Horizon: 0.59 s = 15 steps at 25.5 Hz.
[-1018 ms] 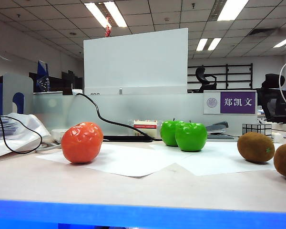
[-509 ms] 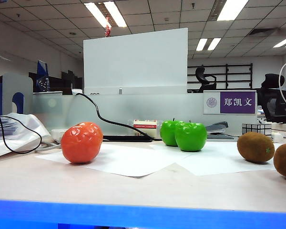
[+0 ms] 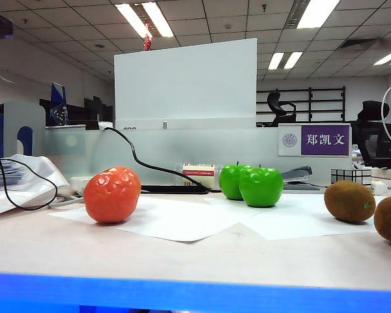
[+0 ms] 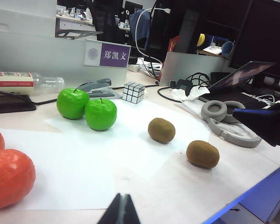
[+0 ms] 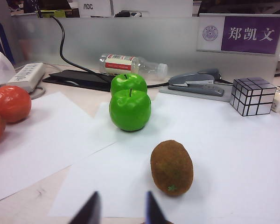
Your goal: Put the same fruits together.
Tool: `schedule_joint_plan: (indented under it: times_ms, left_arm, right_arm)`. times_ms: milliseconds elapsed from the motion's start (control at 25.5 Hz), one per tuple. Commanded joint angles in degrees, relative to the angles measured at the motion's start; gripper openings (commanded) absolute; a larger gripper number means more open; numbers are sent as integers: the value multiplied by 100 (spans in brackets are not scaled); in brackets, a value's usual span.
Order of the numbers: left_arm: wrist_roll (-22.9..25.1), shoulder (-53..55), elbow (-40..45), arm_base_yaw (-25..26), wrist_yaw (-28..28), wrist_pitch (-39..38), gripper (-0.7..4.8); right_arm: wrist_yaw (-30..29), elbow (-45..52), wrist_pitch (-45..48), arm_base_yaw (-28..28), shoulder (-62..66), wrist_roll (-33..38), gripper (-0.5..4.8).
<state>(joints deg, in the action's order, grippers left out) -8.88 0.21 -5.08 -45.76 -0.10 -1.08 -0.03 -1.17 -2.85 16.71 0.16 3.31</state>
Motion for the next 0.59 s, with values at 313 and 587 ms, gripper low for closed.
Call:
schedule_joint_plan:
  times_ms: [313,587]
  left_arm:
    - [-13,-9,-17,0,11,28,-4]
    - [-15,-9,-17,470,372,-13,-4]
  right_arm:
    - [11,-22,-46,2,-7,-9,126]
    - [2,-22,-39,-52,-7,-9,126]
